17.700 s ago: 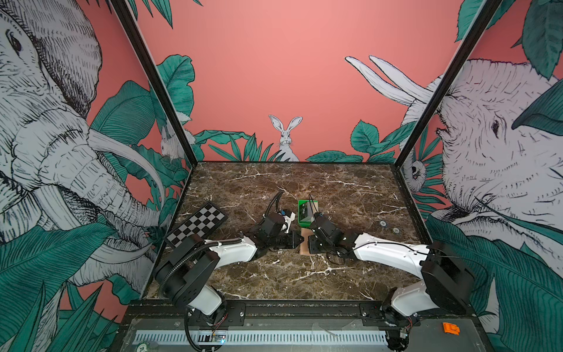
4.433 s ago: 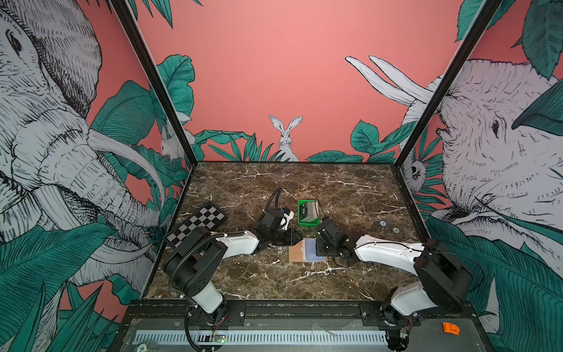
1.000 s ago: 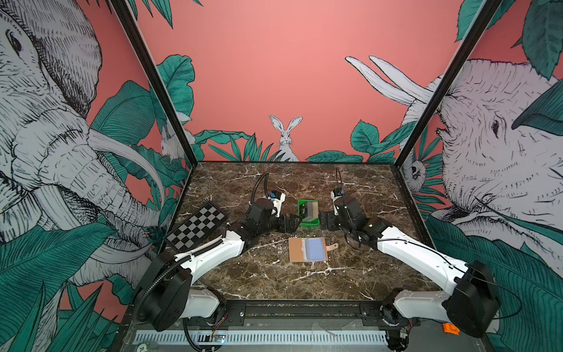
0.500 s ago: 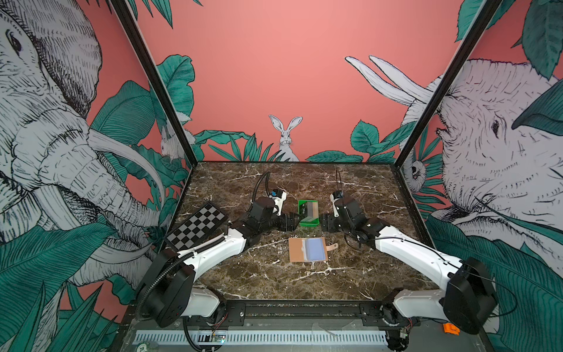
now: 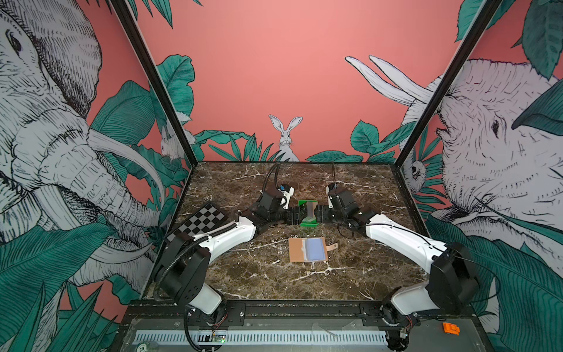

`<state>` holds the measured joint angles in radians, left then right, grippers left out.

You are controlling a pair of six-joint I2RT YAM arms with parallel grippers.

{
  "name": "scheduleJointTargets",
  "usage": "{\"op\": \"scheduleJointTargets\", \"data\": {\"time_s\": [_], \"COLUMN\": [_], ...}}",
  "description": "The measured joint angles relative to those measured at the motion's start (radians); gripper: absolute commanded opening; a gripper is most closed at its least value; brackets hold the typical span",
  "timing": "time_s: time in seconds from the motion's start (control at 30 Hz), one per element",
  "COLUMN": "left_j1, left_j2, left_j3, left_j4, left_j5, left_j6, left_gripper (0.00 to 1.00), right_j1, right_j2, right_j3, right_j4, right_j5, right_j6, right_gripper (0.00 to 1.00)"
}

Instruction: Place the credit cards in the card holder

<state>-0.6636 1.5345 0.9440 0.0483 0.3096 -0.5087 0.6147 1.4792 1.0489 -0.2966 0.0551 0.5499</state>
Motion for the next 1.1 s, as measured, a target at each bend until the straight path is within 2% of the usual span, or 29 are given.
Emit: {"op": "scheduleJointTargets", "data": {"time_s": [0.13, 0.23, 0.37, 0.57, 1.1], "left_j1": [0.008, 0.014, 0.024, 0.032, 0.038], "left_j2": [0.034, 0.053, 0.082, 0.140, 0.305], "left_j3": [0.031, 0.057, 0.072, 0.072, 0.192], "left_j4": [-0.033, -0.043, -0.037, -0.034, -0.012], "left_j5": [0.003, 0.005, 0.013, 0.029, 0.066], "left_j6": [-0.013, -0.023, -0.033, -0.046, -0.063], "left_gripper": [0.63, 0.60, 0.55, 0.53, 0.38], "right_j1": [-0.008, -0.012, -0.028, -0.060, -0.106], "right_j2": [0.062, 0.126, 0.216, 0.315, 0.407], "right_j3": [0.048, 0.100, 0.141, 0.181, 0.233], "right_j4": [-0.015, -0.023, -0.023, -0.034, -0.008], "right_j5": [-0.019, -0.024, -0.040, -0.040, -0.122], "right_j6": [0.015, 0.023, 0.026, 0.024, 0.019], "right_gripper": [0.72, 0.80, 0.84, 0.95, 0.96]}}
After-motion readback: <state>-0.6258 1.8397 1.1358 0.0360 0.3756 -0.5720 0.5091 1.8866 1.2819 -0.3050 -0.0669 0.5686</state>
